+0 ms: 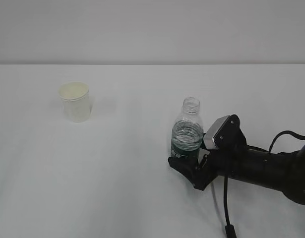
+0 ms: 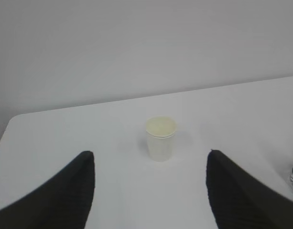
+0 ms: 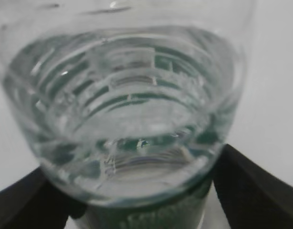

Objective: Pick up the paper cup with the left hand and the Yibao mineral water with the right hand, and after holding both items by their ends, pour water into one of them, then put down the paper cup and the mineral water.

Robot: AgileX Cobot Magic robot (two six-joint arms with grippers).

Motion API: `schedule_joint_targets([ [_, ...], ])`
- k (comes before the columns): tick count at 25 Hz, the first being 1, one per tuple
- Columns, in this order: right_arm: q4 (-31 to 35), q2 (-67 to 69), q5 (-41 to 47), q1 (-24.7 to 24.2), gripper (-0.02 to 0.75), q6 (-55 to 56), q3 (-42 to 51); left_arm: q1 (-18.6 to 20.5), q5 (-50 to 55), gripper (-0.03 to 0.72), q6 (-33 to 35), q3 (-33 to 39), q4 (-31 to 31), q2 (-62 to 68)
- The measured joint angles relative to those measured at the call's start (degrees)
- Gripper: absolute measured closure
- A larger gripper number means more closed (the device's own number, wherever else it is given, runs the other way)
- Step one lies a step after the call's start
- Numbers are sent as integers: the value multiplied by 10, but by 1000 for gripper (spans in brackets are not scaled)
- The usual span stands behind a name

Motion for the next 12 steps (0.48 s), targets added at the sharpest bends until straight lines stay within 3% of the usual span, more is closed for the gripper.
schedule_joint_targets([
  [12,-17,16,0,0,70,20,-33,0,0,169,0,0,0,0],
])
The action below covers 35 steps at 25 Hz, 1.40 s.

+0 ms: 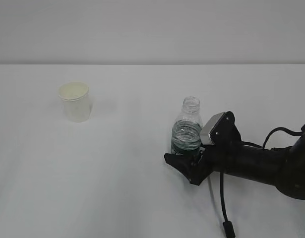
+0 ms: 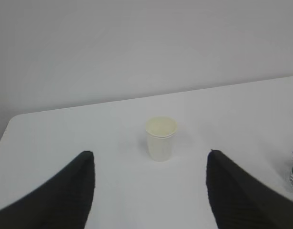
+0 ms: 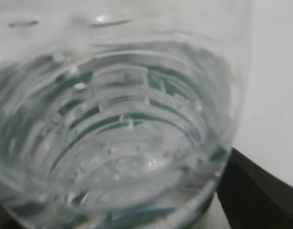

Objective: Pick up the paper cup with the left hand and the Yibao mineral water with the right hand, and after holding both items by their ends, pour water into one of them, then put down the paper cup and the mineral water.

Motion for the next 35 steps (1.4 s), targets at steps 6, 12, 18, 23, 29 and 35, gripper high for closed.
schedule_joint_targets([
  [6,-6,9,0,0,72,8,-7,0,0,169,0,0,0,0],
  [12,-9,10,-16,0,83,8,-7,0,0,169,0,0,0,0],
  [18,-10,10,-22,0,122,8,-7,0,0,169,0,0,0,0],
  [23,-15,10,-22,0,159,9,-7,0,0,169,0,0,0,0],
  [29,-16,10,-23,0,165,9,-7,0,0,169,0,0,0,0],
  [35,-18,10,-23,0,205,9,-7,0,0,169,0,0,0,0],
])
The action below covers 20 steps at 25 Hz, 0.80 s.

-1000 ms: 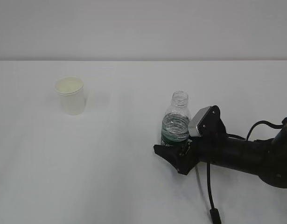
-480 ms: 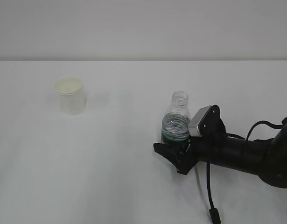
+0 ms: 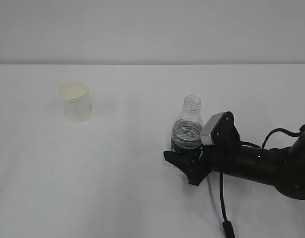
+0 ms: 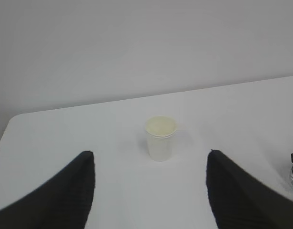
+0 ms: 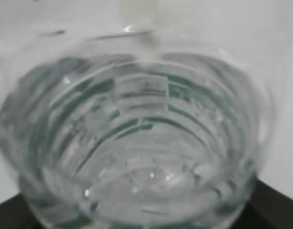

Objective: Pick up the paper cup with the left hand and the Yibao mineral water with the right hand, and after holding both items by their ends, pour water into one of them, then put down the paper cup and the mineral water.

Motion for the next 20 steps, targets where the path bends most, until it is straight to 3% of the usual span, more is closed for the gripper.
schedule_joint_targets([
  [20,-9,0,-2,0,284,27,-1,0,1,169,0,0,0,0],
])
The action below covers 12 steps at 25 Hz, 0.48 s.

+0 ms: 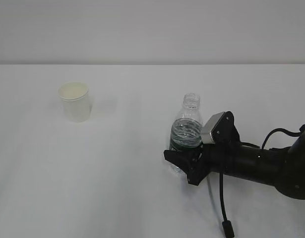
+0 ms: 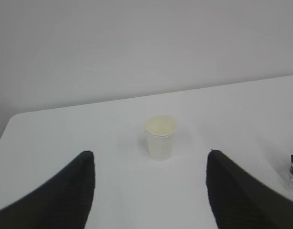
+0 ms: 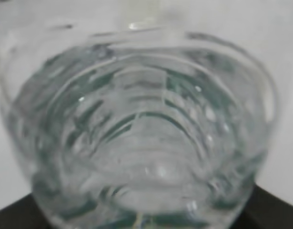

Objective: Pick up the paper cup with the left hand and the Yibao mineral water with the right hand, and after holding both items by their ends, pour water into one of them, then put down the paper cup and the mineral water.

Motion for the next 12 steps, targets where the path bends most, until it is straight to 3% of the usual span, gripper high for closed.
schedule_joint_targets([
  [12,-11,-1,0,0,291,10,0,0,4,169,0,0,0,0],
])
